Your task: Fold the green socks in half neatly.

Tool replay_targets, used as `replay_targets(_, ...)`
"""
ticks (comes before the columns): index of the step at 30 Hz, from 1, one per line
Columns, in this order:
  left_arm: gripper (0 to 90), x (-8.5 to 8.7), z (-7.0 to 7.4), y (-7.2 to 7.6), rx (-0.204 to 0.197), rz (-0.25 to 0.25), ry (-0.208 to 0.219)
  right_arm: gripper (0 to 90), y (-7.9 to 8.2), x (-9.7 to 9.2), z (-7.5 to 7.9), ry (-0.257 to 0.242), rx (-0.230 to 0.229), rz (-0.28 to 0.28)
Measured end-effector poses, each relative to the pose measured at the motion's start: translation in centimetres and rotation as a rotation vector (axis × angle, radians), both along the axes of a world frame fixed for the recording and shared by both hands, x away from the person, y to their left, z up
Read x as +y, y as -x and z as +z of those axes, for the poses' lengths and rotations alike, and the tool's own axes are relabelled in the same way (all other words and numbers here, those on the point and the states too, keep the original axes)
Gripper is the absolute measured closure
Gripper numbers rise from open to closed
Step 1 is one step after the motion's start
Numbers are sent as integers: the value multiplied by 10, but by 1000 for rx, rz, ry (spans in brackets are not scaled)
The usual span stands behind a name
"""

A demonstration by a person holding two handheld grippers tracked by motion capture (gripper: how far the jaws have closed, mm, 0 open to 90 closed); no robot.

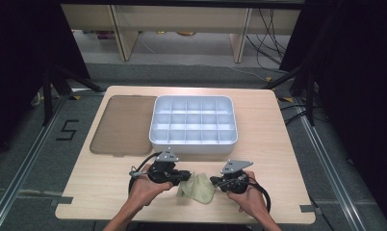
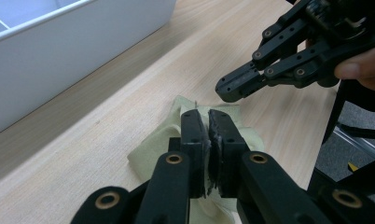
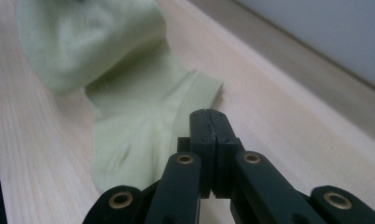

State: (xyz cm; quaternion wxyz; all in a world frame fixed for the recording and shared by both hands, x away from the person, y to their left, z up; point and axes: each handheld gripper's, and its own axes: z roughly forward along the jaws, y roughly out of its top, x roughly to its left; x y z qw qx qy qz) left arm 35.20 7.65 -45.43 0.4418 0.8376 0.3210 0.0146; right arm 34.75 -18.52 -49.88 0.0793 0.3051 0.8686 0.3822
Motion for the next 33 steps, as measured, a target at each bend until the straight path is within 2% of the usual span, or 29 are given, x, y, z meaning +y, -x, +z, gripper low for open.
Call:
replay_targets(4, 844, -8, -1, 0, 0, -14, -4, 900, 3, 1, -9, 37, 9, 25)
replay_targets(8, 843, -17, -4, 0, 2, -21, -10, 900, 2, 2, -9, 28, 14, 19)
replay_targets(9, 842, -25, -7, -1, 11, -32, -14, 900, 2, 2, -10, 36, 17, 20)
replay_targets(10, 842, -25, -7, -1, 11, -32, -14, 900, 2, 1, -10, 42, 26, 23)
replay_targets(13, 842, -38, -15, -2, 22, -45, -20, 900, 1, 1, -11, 35, 25, 20)
replay_targets(17, 837, -44, -20, -4, 43, -48, -20, 900, 0, -1, -11, 22, 25, 5)
replay_targets(18, 828, -45, -22, -5, 48, -52, -23, 900, -1, -3, -9, 32, 27, 11)
replay_targets(19, 805, -46, -24, -6, 55, -52, -10, 900, -3, -7, -6, 24, 9, -4)
replay_targets(20, 794, -46, -24, -6, 55, -52, -10, 900, -2, -8, -4, 8, 17, -21)
replay_targets(22, 751, -46, -25, -7, 64, -61, 7, 900, -3, -10, -1, 4, 2, -14)
replay_targets(23, 749, -45, -22, -7, 64, -57, 25, 900, -3, -13, 3, -12, -8, -25)
replay_targets(24, 749, -45, -22, -7, 64, -57, 25, 900, -3, -13, 3, -12, -8, -25)
replay_targets(29, 727, -36, -8, -7, 41, -58, 72, 900, -4, -17, 7, -23, -19, -32)
replay_targets(32, 734, -31, -2, -8, 27, -48, 77, 900, -4, -18, 7, -24, -23, -30)
replay_targets(33, 752, -26, -1, -8, 8, -38, 63, 900, -4, -18, 8, -35, -19, -26)
